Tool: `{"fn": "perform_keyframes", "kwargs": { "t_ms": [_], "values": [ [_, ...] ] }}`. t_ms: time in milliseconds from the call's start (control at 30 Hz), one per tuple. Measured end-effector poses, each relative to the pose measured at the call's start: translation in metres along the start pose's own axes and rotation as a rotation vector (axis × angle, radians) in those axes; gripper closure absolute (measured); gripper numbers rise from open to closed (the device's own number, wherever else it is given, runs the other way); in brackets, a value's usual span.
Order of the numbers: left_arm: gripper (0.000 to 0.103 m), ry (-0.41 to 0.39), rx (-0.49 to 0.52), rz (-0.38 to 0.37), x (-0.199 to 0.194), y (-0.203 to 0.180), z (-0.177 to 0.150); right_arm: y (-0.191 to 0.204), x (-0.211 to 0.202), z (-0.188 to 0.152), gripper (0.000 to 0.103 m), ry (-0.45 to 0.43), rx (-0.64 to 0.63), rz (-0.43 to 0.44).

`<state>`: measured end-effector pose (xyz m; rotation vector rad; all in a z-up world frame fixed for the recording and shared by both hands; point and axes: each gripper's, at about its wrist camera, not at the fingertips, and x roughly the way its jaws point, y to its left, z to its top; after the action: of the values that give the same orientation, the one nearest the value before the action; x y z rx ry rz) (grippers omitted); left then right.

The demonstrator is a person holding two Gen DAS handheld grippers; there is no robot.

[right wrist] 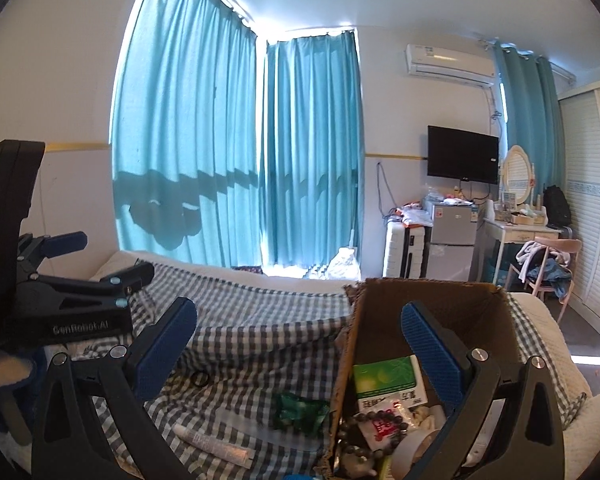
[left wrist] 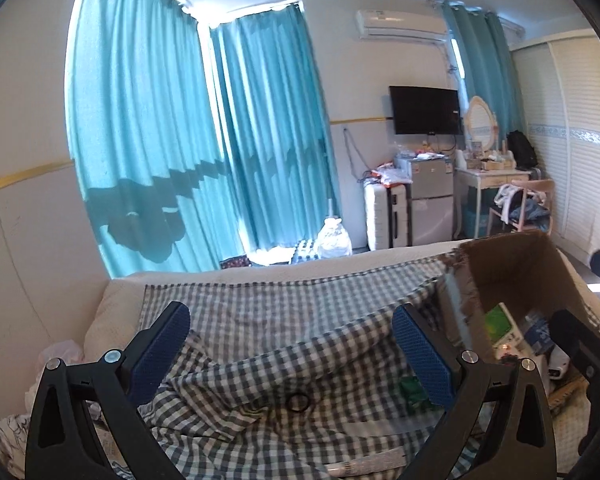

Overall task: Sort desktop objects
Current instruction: 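Move both tools back to the pile toward the black hair tie and white comb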

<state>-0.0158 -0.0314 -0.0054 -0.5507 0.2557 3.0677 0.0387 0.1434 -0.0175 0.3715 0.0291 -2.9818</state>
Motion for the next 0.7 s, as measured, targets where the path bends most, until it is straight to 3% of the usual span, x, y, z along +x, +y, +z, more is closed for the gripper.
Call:
{"fn": "perform_keyframes", "kwargs": {
  "t_ms": [167, 367, 633, 700],
  "values": [
    [0.0, 0.066, -0.107, 0.001, 0.024, 0.034, -0.012, 0.009, 0.024, -0.017, 0.0, 0.066, -0.022, 0.025],
    [0.0, 0.167, -0.143, -0.01, 0.059, 0.054, -0.035, 0.02, 0.051, -0.038, 0.0, 0.137, -0.051, 0.063],
    [0.0, 0.338, -0.139, -0.063, 0.114, 0.044, -0.073, 0.041, 0.086, -0.071, 0.001, 0.227, -0.079, 0.117],
    [0.0, 0.376, -0.14, -0.105, 0.126, 0.036, -0.082, 0.043, 0.096, -0.079, 0.005, 0.264, -0.079, 0.133]
  ]
}}
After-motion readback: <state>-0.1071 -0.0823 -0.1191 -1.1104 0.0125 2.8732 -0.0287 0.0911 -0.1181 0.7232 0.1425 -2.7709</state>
